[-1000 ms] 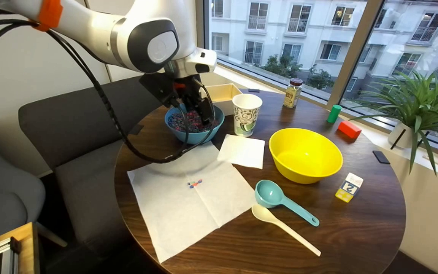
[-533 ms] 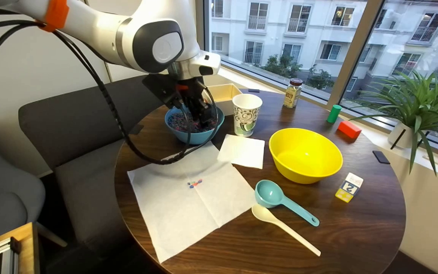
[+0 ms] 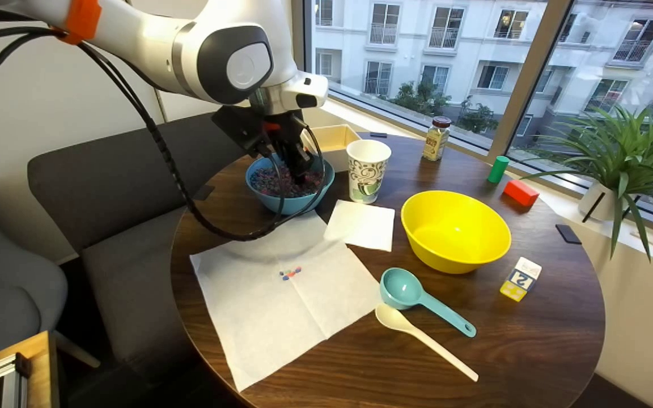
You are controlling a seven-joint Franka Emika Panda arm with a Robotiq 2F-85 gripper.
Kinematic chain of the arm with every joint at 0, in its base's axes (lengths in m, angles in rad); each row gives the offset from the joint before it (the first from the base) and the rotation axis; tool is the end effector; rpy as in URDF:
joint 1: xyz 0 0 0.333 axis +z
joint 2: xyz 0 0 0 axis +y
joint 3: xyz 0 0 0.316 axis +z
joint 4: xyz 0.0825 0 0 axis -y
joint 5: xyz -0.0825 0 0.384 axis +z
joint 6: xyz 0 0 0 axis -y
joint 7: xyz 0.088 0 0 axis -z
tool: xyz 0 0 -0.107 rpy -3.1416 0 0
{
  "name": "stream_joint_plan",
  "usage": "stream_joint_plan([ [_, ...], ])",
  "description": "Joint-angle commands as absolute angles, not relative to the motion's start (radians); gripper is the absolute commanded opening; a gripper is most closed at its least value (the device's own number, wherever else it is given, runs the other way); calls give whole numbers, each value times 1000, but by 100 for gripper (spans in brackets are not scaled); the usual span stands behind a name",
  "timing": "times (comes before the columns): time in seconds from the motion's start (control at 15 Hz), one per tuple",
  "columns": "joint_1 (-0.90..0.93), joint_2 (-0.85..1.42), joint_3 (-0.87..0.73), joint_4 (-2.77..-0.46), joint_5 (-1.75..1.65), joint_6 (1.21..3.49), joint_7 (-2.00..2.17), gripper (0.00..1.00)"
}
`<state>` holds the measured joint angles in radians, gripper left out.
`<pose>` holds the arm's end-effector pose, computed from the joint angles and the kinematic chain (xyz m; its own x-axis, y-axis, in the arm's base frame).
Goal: Put some of the contents of the blue bowl onto the napkin on the right and then fold the napkin
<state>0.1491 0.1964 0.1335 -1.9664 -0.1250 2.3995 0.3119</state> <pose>0.5945 0.1682 0.3987 0.9681 0.0459 0.2463 0.0468 -0.9989 0.0023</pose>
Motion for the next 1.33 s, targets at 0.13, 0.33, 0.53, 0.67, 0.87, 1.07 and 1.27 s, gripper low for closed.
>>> stream_joint_plan([
  [0.13,169,144,113,-1970,-156,2360,338,2],
  [0.33,160,102,115,-1990,-149,2357,322,2],
  [0.53,153,48,119,-2025,-138,2345,308,2],
  [0.67,148,5,122,-2059,-134,2325,280,2],
  [0.87,132,-66,115,-2131,-158,2269,280,2],
  [1.07,105,-133,101,-2222,-147,2272,273,2],
  [1.27,77,-181,88,-2296,-153,2296,264,2],
])
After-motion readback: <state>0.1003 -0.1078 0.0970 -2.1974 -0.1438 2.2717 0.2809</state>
